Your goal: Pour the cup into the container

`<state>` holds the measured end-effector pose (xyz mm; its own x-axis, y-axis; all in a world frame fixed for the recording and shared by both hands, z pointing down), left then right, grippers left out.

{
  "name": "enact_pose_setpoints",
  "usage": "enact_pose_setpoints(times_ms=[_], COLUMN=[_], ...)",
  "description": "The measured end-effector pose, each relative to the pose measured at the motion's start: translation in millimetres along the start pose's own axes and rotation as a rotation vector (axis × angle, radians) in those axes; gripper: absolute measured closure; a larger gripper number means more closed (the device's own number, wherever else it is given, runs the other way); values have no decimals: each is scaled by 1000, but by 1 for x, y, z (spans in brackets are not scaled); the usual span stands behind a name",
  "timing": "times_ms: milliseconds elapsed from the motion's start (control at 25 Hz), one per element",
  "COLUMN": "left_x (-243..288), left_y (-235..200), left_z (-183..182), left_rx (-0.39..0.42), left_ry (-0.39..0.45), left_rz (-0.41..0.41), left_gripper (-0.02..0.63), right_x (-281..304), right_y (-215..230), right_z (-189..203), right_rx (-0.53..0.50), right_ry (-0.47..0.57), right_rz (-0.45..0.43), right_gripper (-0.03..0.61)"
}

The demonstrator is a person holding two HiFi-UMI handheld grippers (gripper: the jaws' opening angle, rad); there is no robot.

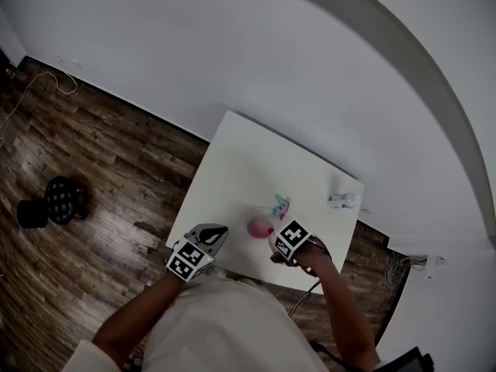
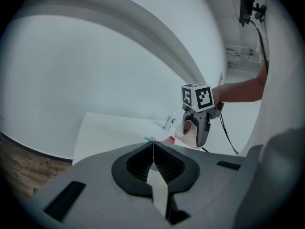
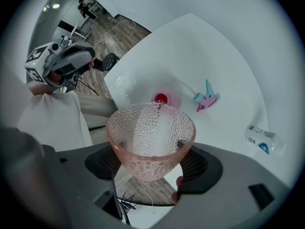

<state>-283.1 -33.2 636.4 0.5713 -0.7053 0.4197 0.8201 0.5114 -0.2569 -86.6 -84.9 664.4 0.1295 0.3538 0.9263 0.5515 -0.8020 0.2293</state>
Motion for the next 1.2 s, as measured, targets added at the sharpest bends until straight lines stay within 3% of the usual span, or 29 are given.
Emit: enact_pose_setpoints(times_ms=[1200], left_x=[-1], left_y=[-3], left_z=[4], left_rx=[-10], left_ry=[19], left_rz=[-8], left_gripper=[600], right_x=[-1], right_y=[1], right_z=[-2], right_rx=[-13], right_ry=[-76], right_rz=[9], right_gripper=[212])
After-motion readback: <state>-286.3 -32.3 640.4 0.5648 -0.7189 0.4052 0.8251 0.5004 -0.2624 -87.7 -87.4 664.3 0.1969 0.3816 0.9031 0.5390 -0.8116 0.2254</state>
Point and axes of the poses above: the fingertips, and each gripper's own axes: x forward along the fingers, y to its right, z out of its underside, the point moved 3 cm from there along -x, backward along the fingers, and after that the axes turned 9 degrees about x, right-handed, at the moved point
